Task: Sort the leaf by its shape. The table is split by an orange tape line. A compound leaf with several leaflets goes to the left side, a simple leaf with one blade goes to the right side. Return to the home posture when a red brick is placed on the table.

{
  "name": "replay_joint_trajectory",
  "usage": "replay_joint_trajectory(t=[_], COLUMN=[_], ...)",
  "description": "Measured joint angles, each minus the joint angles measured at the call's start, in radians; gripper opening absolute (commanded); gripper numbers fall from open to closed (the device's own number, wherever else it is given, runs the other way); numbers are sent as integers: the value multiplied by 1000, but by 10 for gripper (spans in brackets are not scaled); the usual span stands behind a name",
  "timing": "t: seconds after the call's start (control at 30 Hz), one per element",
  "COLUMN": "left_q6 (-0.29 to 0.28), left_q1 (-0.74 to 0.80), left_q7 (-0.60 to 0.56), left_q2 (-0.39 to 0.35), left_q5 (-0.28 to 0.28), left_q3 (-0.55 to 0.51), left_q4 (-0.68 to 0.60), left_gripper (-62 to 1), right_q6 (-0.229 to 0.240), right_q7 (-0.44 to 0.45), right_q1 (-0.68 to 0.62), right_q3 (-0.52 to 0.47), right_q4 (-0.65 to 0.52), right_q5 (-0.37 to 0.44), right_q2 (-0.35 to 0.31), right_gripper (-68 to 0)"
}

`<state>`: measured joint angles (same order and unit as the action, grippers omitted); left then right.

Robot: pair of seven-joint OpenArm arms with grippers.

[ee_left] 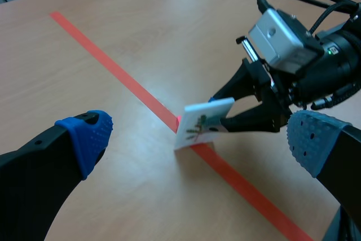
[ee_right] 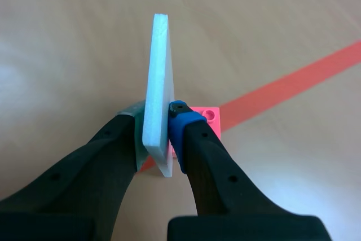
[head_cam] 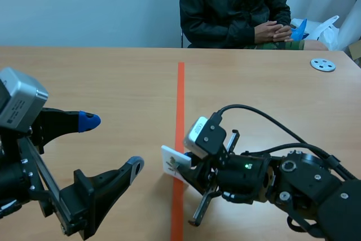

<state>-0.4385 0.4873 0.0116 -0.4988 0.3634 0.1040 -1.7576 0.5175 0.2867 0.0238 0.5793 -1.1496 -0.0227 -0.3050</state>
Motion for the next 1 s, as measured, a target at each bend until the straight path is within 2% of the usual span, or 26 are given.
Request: replay_joint_trajectory(t=[0.1,0.23,0.57,0.67,0.77,0.87,0.97,1.0], left_q6=[0,0,0,0,0,0,0,0], left_q1=[0,0,0,0,0,0,0,0], left_q7=[0,0,0,0,0,0,0,0], left_q2=[0,0,0,0,0,0,0,0], left_q5=[0,0,0,0,0,0,0,0], left_q3=[0,0,0,0,0,0,0,0], left_q4=[0,0,0,0,0,0,0,0], left_gripper=[14,14,14,14,14,14,14,14], right_q6=[24,74,97,94,52,-22,-88,-92], right_q7=[-4,-33,-190,-214,-212,-210,-208,-206], right_q1=[0,0,-19,-22,-22,-22,-15,-7], right_q3=[-72,-179,-568,-600,-609,-625,-626,-626], right_q4=[-30,-76,-83,-83,-83,-83,-74,-60], right_q5=[10,120,332,346,354,368,394,395], right_q2=[-1,0,-3,-52,-112,-156,-175,-174], right_gripper=[-662,-662,-662,-662,-662,-662,-662,-662])
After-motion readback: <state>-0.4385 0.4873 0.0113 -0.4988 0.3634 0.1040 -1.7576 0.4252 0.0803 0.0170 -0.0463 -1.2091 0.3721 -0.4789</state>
